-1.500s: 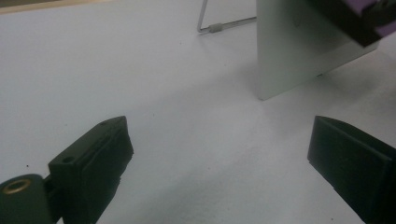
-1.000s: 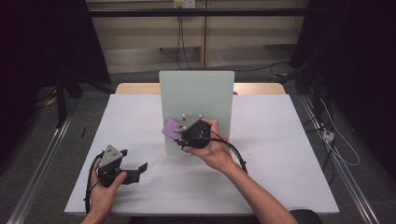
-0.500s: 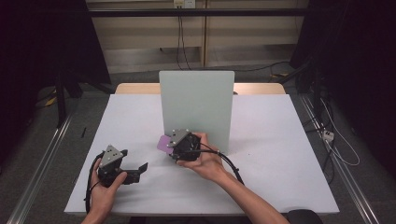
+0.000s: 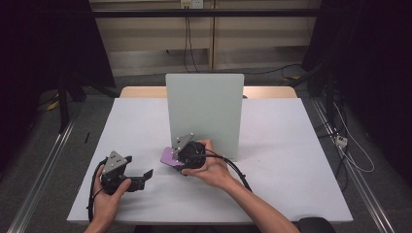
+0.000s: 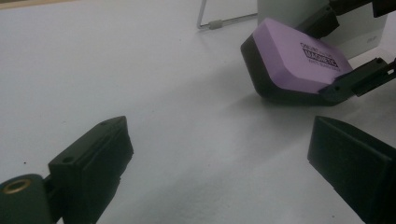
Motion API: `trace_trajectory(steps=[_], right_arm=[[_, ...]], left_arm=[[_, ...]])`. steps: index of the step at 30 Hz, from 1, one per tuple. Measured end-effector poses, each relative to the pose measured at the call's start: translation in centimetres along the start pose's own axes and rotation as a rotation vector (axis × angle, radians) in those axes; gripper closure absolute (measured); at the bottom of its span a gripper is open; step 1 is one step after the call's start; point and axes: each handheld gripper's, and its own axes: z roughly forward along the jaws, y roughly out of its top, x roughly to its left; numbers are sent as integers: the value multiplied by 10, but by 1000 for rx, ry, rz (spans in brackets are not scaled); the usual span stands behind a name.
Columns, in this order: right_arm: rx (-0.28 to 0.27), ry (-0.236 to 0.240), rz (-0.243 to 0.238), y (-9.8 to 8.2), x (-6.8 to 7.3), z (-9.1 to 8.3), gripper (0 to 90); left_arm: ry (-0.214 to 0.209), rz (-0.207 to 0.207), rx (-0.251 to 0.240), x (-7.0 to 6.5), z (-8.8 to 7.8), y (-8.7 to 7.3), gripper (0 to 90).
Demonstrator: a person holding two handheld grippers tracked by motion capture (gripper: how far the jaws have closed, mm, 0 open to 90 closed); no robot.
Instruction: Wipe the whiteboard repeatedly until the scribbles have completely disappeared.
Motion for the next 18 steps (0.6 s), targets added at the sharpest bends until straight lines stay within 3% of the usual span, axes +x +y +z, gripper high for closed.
trace_trajectory(steps=[5, 10, 18], right_arm=[[-19, -19, 13, 2, -3, -7, 418], [-78, -49, 55, -1, -14, -29, 417], [-149, -40, 86, -8, -20, -62, 417]], left_arm=[[-1, -6, 2, 2, 1, -1, 58], [3, -1, -3, 2, 0, 0, 58], [4, 10, 9, -2, 1, 1, 58]])
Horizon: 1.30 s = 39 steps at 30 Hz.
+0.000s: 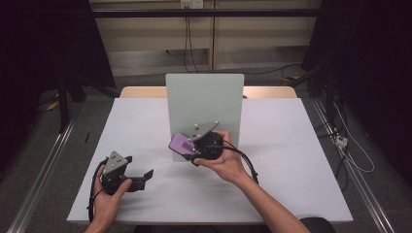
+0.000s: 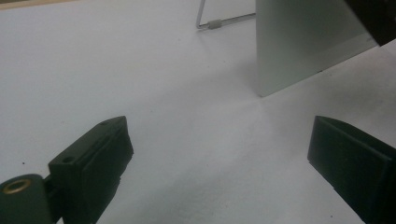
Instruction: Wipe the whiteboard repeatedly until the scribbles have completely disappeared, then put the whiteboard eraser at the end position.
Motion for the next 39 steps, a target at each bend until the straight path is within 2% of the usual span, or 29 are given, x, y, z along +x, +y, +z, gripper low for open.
trace_trajectory(steps=[2, 5, 6, 18, 23, 26, 34, 39], right_arm=[[-13, 9, 15, -2, -2, -8, 417], [-5, 11, 28, -6, -6, -15, 417], [-5, 16, 36, -8, -7, -16, 417], [3, 62, 108, -26, -14, -31, 415], [27, 93, 104, -34, -11, -31, 415], [42, 95, 105, -38, -11, -33, 415], [70, 131, 88, -40, -11, -39, 416], [115, 172, 84, -46, -10, -37, 415]], left_arm=[[1, -4, -1, 0, 0, 0, 58], [3, -4, -7, 1, 0, 0, 58], [3, 5, -3, 1, -1, 0, 58], [-4, -4, -3, 2, 0, -2, 58], [-7, 2, 3, 0, 1, 0, 58], [-7, 14, 1, -1, 1, 1, 58], [-2, 12, 4, -1, 1, 1, 58], [-2, 7, 4, -2, 1, 1, 58]])
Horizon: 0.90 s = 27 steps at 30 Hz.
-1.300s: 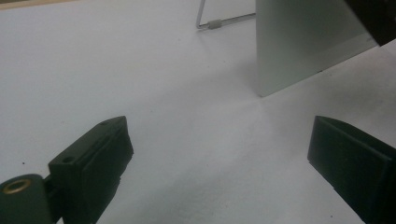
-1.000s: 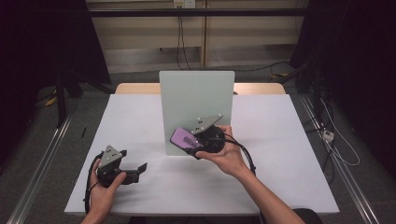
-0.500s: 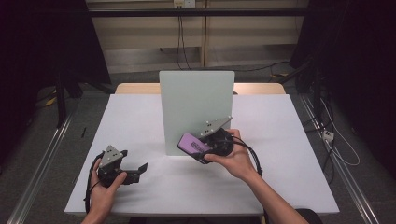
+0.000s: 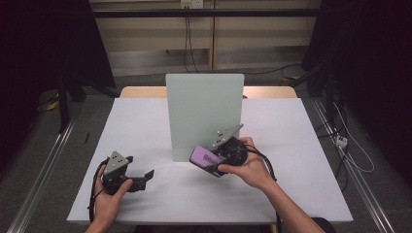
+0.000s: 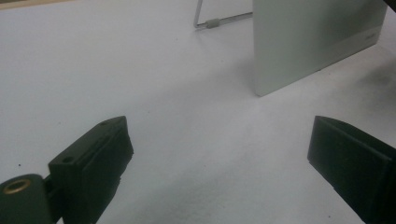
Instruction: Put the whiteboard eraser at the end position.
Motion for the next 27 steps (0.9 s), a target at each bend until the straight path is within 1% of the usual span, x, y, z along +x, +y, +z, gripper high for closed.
trace_trajectory(steps=[3, 5, 6, 7, 8, 11, 14, 16, 17, 20, 23, 24, 27], right_arm=[[21, 22, 14, -3, 1, 0, 415], [24, 37, 17, -4, 2, 1, 415], [32, 51, 4, -5, 2, 1, 415], [44, 46, -7, -5, 3, 1, 416], [59, 30, -23, -5, 5, 1, 416], [74, 54, -33, -4, 9, 2, 416], [106, 81, -47, -4, 12, 5, 416], [127, 88, -53, -4, 13, 8, 416], [130, 94, -51, -4, 13, 9, 416], [143, 100, -49, -4, 13, 11, 416], [158, 104, -37, -4, 14, 13, 416], [163, 104, -35, -4, 14, 13, 416], [155, 97, -28, -4, 15, 12, 416]], left_arm=[[3, -4, 5, 0, 0, 0, 58], [5, -5, 0, -1, -1, 0, 58], [6, -4, -1, -1, -1, 0, 58], [6, -4, -1, -1, -1, 0, 58], [8, -6, 1, -1, -1, 0, 58], [8, -8, 8, -1, 1, -1, 58], [7, -4, 8, -1, 1, 0, 58], [6, -9, 6, -1, 0, -1, 58], [8, -13, -1, 0, 0, -1, 58], [10, -17, -5, 1, -1, -2, 58], [13, 0, 2, 2, -2, -2, 58], [9, -6, 1, 1, -2, -2, 58], [11, -8, -3, 2, -3, -2, 58]])
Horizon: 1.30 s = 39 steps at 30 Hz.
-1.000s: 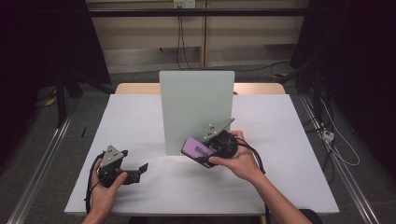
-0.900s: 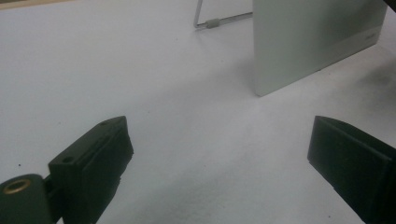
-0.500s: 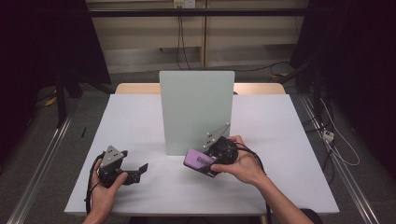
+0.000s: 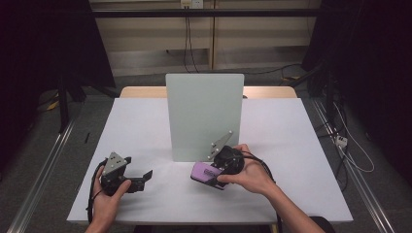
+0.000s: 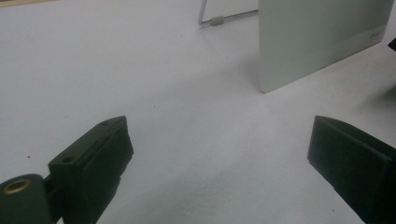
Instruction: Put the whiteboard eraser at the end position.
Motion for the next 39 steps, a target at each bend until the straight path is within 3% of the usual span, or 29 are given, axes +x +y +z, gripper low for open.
trace_trajectory(steps=[4, 8, 10, 15, 21, 39], right_arm=[[43, 4, -2, -4, 4, 5, 416], [31, 16, 3, -8, 6, 9, 416], [58, 15, 2, -10, 7, 12, 416], [63, 18, 19, -15, 5, 18, 416], [80, 12, 4, -13, 7, 24, 416], [33, 2, 10, -19, 8, 28, 404]], left_arm=[[-1, 8, 9, -1, 0, 0, 58], [1, 5, 6, -1, 2, 0, 58], [1, 6, 10, -1, 2, 0, 58], [1, 5, 5, -1, 1, 0, 58], [-4, 1, 3, 0, 0, 0, 58], [-11, -1, 4, -1, 2, 1, 58]])
